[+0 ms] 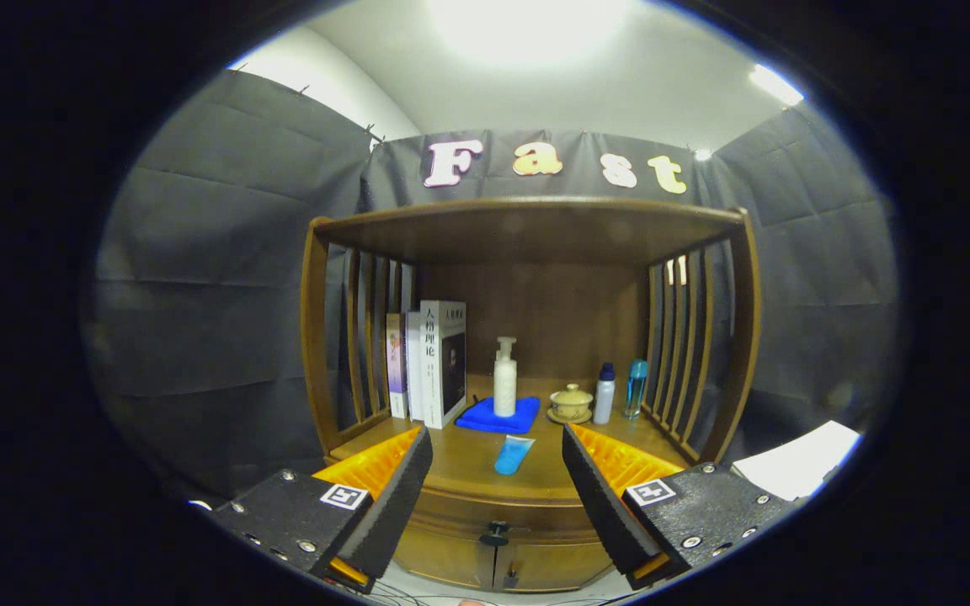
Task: Pull open the drawer, take out the items inside it, and place them on the countertop above the cabinet.
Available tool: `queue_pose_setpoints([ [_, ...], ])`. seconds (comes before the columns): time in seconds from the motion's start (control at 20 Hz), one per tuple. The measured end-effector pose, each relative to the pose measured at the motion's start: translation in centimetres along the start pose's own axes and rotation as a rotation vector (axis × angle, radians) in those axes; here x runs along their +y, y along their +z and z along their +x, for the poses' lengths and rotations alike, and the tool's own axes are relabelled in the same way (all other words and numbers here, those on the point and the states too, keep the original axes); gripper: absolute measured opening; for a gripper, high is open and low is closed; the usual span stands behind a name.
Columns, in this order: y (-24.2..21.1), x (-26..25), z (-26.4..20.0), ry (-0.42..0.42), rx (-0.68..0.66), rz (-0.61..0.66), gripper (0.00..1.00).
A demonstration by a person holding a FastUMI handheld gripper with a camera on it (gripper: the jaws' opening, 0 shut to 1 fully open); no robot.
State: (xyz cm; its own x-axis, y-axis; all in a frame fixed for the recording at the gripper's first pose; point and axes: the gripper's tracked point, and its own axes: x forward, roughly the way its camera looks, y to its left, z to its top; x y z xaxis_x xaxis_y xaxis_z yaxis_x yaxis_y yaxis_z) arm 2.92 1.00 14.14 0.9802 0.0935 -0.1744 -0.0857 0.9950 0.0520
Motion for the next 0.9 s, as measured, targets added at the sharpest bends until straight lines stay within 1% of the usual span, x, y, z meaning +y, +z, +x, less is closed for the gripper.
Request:
queue_pose_setpoints([
  [0.15, 1.3, -1.8, -2.5, -0.064, -0.027, 0.003, 0.96],
  [0.3, 1.8, -3.7, -3.6, -0.113, -0.037, 0.003, 0.96],
  [0.6, 1.2, -5.8, -3.6, -0.146, -0.036, -0.014, 0.96],
  [0.8, 0.8, -6.1, -3.4, -0.157, -0.029, -0.013, 0.96],
  [0.9, 0.8, -5.7, -3.4, -0.149, -0.033, -0.009, 0.96],
])
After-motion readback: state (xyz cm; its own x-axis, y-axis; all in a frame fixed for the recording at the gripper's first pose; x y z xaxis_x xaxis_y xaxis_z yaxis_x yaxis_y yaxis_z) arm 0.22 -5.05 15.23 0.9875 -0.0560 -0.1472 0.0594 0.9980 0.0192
